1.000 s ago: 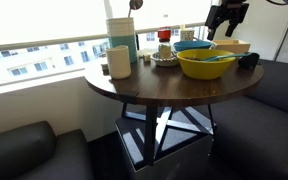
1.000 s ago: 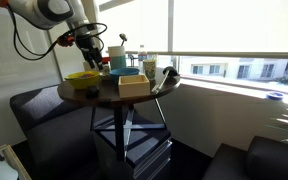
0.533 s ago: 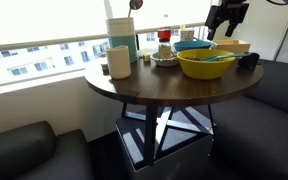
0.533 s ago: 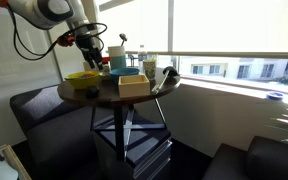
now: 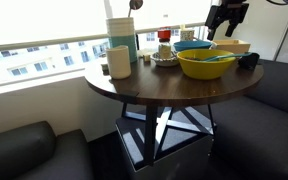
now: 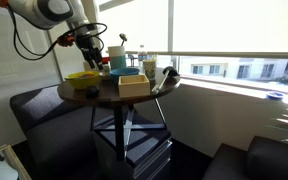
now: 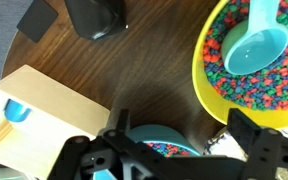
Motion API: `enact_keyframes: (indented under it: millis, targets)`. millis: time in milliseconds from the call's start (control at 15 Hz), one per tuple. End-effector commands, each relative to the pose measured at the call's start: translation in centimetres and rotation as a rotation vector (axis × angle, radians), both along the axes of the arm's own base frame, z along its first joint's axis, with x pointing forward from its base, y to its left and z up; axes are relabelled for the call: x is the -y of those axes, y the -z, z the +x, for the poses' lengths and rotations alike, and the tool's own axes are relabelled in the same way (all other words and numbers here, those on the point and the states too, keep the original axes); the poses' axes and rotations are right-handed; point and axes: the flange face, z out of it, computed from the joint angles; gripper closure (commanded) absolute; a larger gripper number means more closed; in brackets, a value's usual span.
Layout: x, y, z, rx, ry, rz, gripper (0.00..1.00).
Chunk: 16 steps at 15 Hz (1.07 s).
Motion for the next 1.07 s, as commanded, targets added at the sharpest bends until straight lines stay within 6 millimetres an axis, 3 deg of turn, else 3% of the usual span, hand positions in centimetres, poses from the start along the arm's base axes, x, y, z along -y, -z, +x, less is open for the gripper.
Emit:
enact_keyframes:
  millis: [0, 467, 533, 800, 1000]
  targets:
    - [0.01, -0.07, 0.01, -0.001, 0.0, 0.0, 0.0]
    - [0.01, -0.07, 0.01, -0.001, 0.0, 0.0, 0.0]
    - [0.01, -0.07, 0.01, -0.001, 0.0, 0.0, 0.11]
    - [-0.52, 0.2, -0.47, -0.014, 0.019, 0.013, 0.0]
    - [-0.59, 0.21, -0.94, -0.057, 0.002, -0.007, 0.0]
